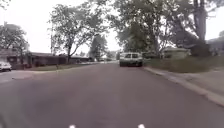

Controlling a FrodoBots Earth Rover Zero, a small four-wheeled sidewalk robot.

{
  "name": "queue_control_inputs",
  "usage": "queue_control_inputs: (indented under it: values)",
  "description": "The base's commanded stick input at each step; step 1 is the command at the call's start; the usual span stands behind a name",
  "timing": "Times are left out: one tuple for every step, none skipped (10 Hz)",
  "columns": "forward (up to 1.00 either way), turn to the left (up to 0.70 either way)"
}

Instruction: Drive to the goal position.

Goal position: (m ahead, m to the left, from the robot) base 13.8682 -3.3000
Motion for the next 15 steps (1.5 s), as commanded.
queue_control_inputs:
  values:
    - [1.00,0.00]
    - [1.00,0.00]
    - [1.00,-0.01]
    - [1.00,-0.03]
    - [1.00,-0.04]
    - [1.00,-0.36]
    - [1.00,0.00]
    - [1.00,0.00]
    - [1.00,0.00]
    - [1.00,0.00]
    - [1.00,0.00]
    - [1.00,0.00]
    - [1.00,0.00]
    - [1.00,0.00]
    - [1.00,0.00]
